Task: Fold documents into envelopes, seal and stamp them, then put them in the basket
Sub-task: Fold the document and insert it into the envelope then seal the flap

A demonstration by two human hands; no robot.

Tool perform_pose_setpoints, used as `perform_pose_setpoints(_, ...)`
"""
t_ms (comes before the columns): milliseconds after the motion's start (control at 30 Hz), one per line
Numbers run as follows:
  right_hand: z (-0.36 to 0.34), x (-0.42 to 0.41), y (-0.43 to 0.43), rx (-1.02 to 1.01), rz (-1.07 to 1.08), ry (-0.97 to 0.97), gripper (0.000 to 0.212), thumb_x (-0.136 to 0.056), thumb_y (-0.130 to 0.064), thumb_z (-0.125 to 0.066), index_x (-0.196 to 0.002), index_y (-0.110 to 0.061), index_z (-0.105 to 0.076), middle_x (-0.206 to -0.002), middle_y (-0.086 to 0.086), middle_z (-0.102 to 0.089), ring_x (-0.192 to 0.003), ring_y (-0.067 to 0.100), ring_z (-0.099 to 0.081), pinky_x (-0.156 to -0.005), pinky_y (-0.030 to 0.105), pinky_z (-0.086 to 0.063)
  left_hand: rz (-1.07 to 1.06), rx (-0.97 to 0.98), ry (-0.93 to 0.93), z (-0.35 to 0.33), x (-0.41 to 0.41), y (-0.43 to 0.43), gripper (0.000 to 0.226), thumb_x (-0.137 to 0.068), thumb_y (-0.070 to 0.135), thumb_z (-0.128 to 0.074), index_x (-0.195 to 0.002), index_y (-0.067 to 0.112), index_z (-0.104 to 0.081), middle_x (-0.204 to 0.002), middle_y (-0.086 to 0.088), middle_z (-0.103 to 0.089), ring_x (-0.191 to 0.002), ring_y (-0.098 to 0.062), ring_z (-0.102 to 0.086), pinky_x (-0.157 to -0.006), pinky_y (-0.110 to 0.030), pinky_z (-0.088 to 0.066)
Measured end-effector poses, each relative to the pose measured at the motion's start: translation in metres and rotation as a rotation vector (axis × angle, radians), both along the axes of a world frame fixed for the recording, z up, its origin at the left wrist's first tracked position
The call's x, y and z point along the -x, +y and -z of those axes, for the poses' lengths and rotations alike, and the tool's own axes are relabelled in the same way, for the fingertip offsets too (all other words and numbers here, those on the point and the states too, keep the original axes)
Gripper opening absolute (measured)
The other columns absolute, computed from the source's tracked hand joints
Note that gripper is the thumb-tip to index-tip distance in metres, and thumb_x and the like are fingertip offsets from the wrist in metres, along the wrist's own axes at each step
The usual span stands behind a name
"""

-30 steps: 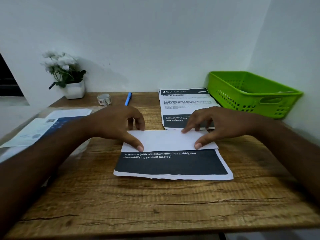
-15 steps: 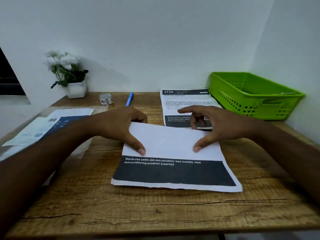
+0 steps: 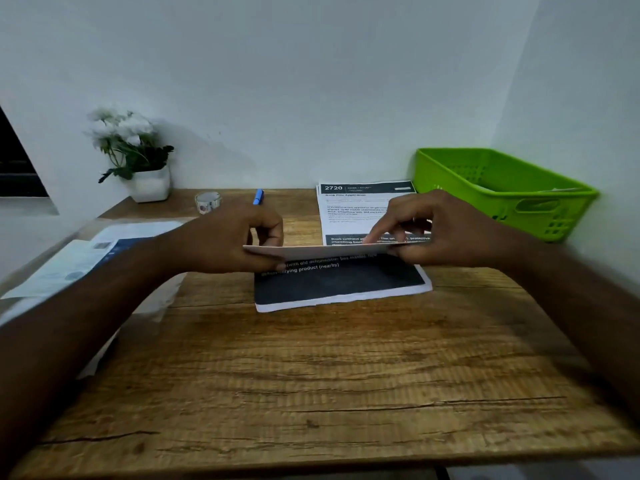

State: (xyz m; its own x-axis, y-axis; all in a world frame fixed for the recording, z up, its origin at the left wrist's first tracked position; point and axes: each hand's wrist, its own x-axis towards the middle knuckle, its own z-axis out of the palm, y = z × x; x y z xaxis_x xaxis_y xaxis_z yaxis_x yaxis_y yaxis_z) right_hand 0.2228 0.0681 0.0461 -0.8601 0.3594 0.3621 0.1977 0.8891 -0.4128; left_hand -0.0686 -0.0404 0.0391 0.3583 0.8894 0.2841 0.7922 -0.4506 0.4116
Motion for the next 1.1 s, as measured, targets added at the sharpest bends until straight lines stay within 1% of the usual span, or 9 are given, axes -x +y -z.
perform_pose_setpoints(100,0.001,0.0,0.0,0.021,-0.019,-0.072,0.039,-0.075,-0.001,-0.078,-0.102,-0.029,-0.074,-0.076,-0.011,-0.059,-0.072,0.005,-0.054,-0.063,0.014,-0.036,-0.021,0.106,0.057,0.002,0.003,0.003,0.026,-0.071,0.025,-0.082,-0.068,0.024,-0.056,-0.084,0.006,-0.068,-0.085,-0.01,-0.061,-0.069,-0.013,-0.043)
perform_pose_setpoints(233,0.003,0.001,-0.005,0.141,-0.061,-0.218,0.03,-0.076,-0.029,-0.082,-0.105,-0.03,-0.074,-0.081,-0.005,-0.06,-0.067,0.008,-0.05,-0.062,0.02,-0.038,0.006,0.244,0.104,0.0,0.008,0.004,0.024,-0.069,0.025,-0.084,-0.08,0.034,-0.064,-0.095,0.014,-0.068,-0.094,-0.005,-0.061,-0.079,-0.031,-0.053)
perform_pose_setpoints(333,0.004,0.002,-0.007,0.221,-0.077,-0.262,0.028,-0.078,-0.044,-0.077,-0.102,-0.031,-0.076,-0.083,-0.006,-0.063,-0.067,0.006,-0.052,-0.062,0.019,-0.039,0.032,0.374,0.145,-0.006,0.01,-0.001,0.047,-0.055,0.048,-0.087,-0.096,0.042,-0.065,-0.106,0.023,-0.06,-0.103,-0.001,-0.056,-0.088,-0.035,-0.053)
perform_pose_setpoints(433,0.009,0.005,-0.008,0.223,-0.061,-0.26,0.021,-0.081,-0.039,-0.076,-0.099,-0.029,-0.077,-0.082,-0.008,-0.064,-0.07,0.006,-0.054,-0.063,0.014,-0.037,0.042,0.447,0.133,-0.009,0.009,-0.005,0.065,-0.043,0.073,-0.078,-0.101,0.049,-0.063,-0.107,0.027,-0.057,-0.104,0.0,-0.053,-0.091,-0.04,-0.051)
perform_pose_setpoints(667,0.023,0.021,-0.019,0.098,-0.08,-0.311,0.037,-0.081,-0.044,-0.074,-0.118,-0.041,-0.066,-0.113,-0.012,-0.054,-0.09,0.01,-0.054,-0.074,0.009,-0.035,0.086,0.497,0.179,-0.009,0.001,-0.007,0.081,-0.038,0.086,-0.068,-0.111,0.052,-0.058,-0.113,0.031,-0.05,-0.107,0.005,-0.047,-0.088,-0.028,-0.047)
perform_pose_setpoints(767,0.027,0.026,-0.025,0.068,-0.071,-0.34,0.042,-0.082,-0.051,-0.07,-0.123,-0.047,-0.061,-0.12,-0.017,-0.046,-0.103,0.001,-0.049,-0.079,0.012,-0.038,0.065,0.477,0.148,-0.005,-0.002,-0.005,0.084,-0.041,0.091,-0.059,-0.114,0.048,-0.058,-0.115,0.025,-0.053,-0.108,0.0,-0.049,-0.089,-0.029,-0.046)
perform_pose_setpoints(867,0.032,0.032,-0.03,-0.008,-0.038,-0.349,0.044,-0.084,-0.057,-0.063,-0.128,-0.05,-0.056,-0.126,-0.019,-0.042,-0.108,-0.005,-0.044,-0.085,0.015,-0.042,0.038,0.44,0.225,0.003,-0.01,-0.001,0.085,-0.039,0.093,-0.057,-0.114,0.055,-0.048,-0.114,0.032,-0.044,-0.108,0.006,-0.044,-0.086,-0.02,-0.042)
perform_pose_setpoints(967,0.036,0.037,-0.033,-0.084,0.022,-0.343,0.047,-0.084,-0.066,-0.056,-0.129,-0.054,-0.051,-0.123,-0.021,-0.042,-0.103,-0.005,-0.046,-0.078,0.017,-0.04,0.052,0.416,0.28,0.007,-0.014,0.001,0.078,-0.043,0.084,-0.065,-0.115,0.062,-0.041,-0.119,0.035,-0.038,-0.112,0.009,-0.038,-0.088,-0.018,-0.039)
perform_pose_setpoints(1100,0.033,0.038,-0.037,-0.126,0.049,-0.335,0.047,-0.082,-0.069,-0.055,-0.126,-0.053,-0.053,-0.11,-0.021,-0.044,-0.091,-0.007,-0.047,-0.071,0.02,-0.039,0.059,0.386,0.218,0.004,-0.008,0.002,0.073,-0.047,0.071,-0.073,-0.115,0.059,-0.05,-0.121,0.033,-0.045,-0.116,0.008,-0.041,-0.092,-0.019,-0.04)
